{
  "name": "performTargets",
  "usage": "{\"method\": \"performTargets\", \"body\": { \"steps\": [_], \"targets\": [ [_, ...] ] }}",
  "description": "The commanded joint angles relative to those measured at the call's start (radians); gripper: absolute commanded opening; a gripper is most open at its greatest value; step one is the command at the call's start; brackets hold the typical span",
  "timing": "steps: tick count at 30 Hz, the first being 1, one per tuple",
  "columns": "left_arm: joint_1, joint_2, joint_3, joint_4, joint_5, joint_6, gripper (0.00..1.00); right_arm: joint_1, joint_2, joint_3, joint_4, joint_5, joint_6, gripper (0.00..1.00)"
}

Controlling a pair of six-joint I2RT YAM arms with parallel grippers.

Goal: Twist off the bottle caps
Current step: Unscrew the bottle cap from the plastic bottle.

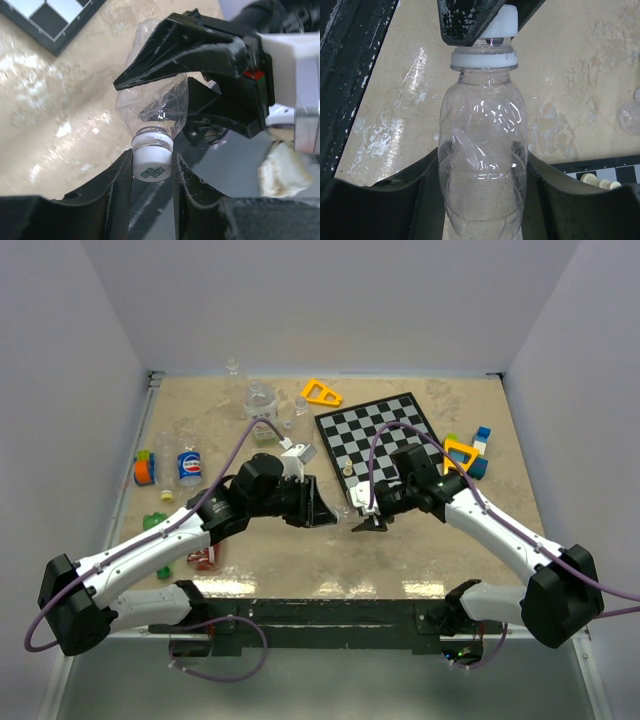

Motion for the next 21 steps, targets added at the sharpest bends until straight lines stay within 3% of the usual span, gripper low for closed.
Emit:
{"method": "performTargets", "body": {
  "steps": [1,8,21],
  "targets": [
    [0.048,-0.023,0.062,-0.019,0.041,-0.319,0.0,-0.003,-0.008,0.009,-0.028,0.065,-0.005,0.15],
    [0.102,-0.04,-0.013,0.104,0.168,-0.474,0.0,-0.004,-0.005,0.008,-0.027,0.065,-0.007,0.15],
    [0.116,-0.056,0.007,0.05,0.119,-0.456,0.0,-0.004,-0.011,0.006,-0.025,0.066,-0.008,0.15]
  ]
}}
